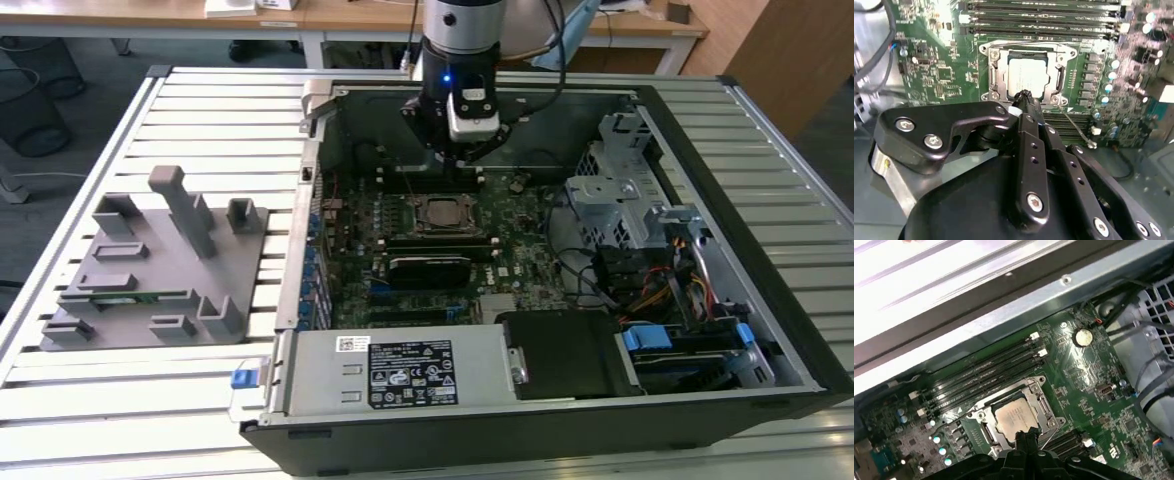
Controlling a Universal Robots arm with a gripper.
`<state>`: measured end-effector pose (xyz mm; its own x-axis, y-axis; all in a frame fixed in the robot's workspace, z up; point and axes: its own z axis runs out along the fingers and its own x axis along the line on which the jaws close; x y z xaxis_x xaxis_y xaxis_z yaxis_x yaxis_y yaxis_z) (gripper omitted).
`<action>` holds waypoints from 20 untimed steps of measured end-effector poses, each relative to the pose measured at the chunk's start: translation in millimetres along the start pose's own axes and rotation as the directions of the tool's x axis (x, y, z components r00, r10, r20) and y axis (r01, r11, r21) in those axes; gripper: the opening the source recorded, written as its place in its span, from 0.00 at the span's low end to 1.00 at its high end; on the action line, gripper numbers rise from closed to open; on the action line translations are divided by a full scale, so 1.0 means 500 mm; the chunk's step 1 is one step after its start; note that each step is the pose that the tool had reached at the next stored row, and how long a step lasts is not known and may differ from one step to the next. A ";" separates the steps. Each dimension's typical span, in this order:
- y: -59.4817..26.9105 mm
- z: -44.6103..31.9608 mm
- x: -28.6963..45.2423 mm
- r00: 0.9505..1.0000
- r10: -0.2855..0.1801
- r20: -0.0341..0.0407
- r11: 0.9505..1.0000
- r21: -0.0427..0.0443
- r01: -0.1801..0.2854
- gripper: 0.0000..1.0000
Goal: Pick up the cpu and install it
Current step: 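Install the first cpu locking lever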
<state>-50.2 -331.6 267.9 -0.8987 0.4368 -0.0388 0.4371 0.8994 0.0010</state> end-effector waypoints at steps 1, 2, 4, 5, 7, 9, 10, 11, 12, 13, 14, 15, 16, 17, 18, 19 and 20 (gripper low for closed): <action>0.000 0.001 0.000 0.997 -0.074 0.000 0.997 -0.003 0.074 0.11; 0.000 0.001 0.000 0.996 -0.091 0.000 0.996 -0.003 0.091 0.11; 0.000 0.002 0.000 0.992 -0.128 0.000 0.992 -0.005 0.128 0.11; 0.000 0.002 0.000 0.989 -0.145 0.000 0.989 -0.006 0.145 0.11; 0.000 0.002 0.000 0.984 -0.181 0.000 0.983 -0.007 0.181 0.11; 0.000 0.003 0.000 0.976 -0.218 0.001 0.976 -0.008 0.218 0.11; 0.000 0.003 0.000 0.972 -0.235 0.001 0.972 -0.009 0.235 0.11; 0.000 0.004 0.000 0.968 -0.253 0.001 0.967 -0.010 0.253 0.11; 0.000 0.004 0.000 0.963 -0.270 0.000 0.963 -0.010 0.270 0.11; 0.000 0.004 0.000 0.959 -0.284 -0.001 0.959 -0.010 0.284 0.11; 0.000 0.004 0.000 0.957 -0.291 -0.003 0.957 -0.011 0.291 0.11; 0.000 0.004 0.000 0.955 -0.297 -0.005 0.955 -0.011 0.297 0.11; 0.001 0.004 0.001 0.954 -0.300 -0.008 0.954 -0.010 0.300 0.11; 0.001 0.004 0.001 0.954 -0.301 -0.011 0.954 -0.010 0.301 0.11; 0.001 0.004 0.001 0.953 -0.303 -0.013 0.953 -0.009 0.303 0.11; 0.000 0.004 0.003 0.952 -0.307 -0.013 0.952 -0.010 0.306 0.11; -0.001 0.004 0.005 0.950 -0.313 -0.013 0.950 -0.010 0.313 0.11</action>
<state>-52.3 -331.0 265.7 -0.9907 0.1337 -0.0240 0.1337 0.9910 -0.0014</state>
